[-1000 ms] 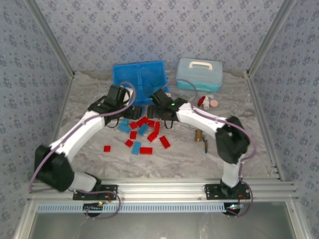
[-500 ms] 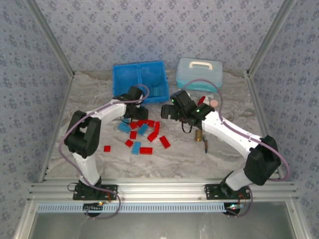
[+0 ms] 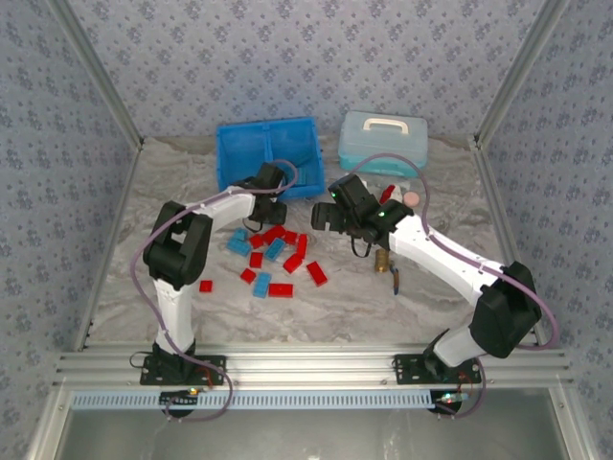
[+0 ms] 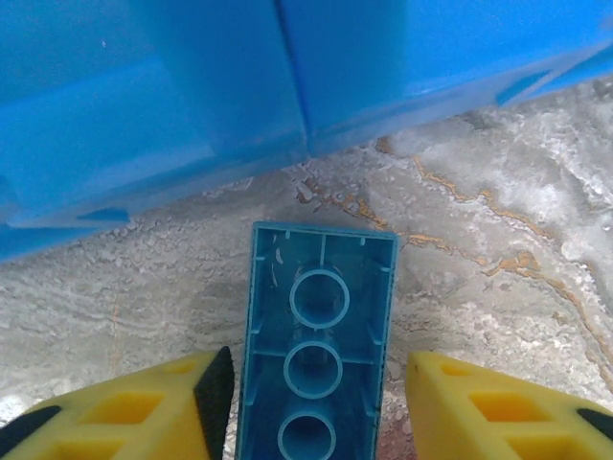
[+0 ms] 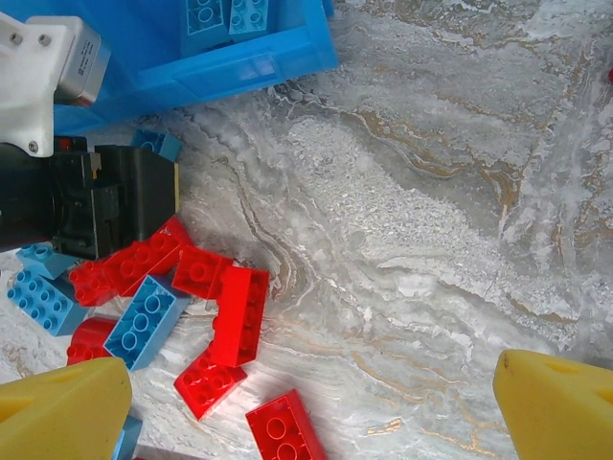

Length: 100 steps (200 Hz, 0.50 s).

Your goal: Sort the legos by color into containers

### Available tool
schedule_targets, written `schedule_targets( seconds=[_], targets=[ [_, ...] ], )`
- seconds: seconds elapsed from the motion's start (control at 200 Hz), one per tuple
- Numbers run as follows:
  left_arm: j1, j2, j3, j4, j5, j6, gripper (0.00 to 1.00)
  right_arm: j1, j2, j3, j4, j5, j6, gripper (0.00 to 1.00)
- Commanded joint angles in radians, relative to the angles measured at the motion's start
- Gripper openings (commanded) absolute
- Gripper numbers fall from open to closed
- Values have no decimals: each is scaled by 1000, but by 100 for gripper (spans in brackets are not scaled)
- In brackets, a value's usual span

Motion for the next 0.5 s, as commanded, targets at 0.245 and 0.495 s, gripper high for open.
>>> schedule_targets(
  seconds=[0.245,0.495],
  targets=[
    [-26,-55,-31,36,15,-10,40,-5,-56,-11,-36,41,8,100],
    [-60,-214,31,-3,27,-2,37,-4,-78,-17,-38,39,25,100]
  ],
)
